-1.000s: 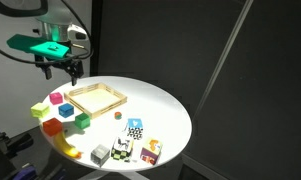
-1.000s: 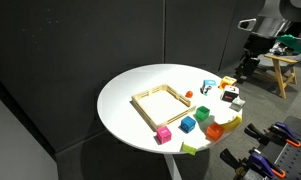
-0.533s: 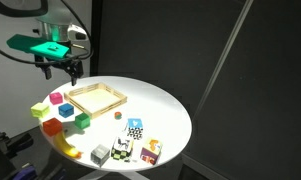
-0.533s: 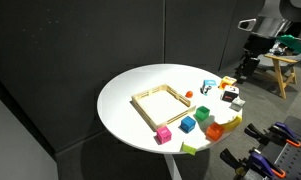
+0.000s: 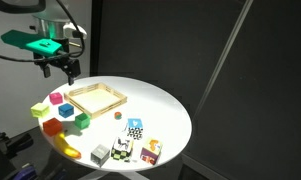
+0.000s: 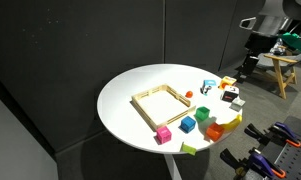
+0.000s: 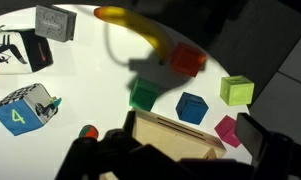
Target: Pick up the yellow banana toy, turn it ninety degrees anticlockwise and put it at the edge of the table
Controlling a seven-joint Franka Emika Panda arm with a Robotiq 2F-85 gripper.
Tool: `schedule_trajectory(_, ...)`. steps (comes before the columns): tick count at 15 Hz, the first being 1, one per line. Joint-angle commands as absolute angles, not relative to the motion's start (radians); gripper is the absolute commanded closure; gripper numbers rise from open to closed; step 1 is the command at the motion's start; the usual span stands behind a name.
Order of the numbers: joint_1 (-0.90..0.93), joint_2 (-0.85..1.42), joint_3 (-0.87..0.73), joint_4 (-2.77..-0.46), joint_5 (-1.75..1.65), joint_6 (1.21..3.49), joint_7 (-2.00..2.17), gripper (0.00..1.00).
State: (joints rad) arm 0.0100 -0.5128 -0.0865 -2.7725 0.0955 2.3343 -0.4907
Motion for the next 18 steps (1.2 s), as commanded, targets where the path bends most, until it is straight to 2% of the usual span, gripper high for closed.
schedule_trajectory(1, 0.011, -0.567, -0.074, -2.771, 0.065, 2.270, -0.364, 0.00)
schedule_trajectory(12, 0.007, -0.665, -0.036, -2.771, 0.067, 2.150, -0.158, 0.00)
schedule_trajectory(18, 0.020, -0.631, -0.054, -2.772, 0.079, 2.183, -0.191, 0.00)
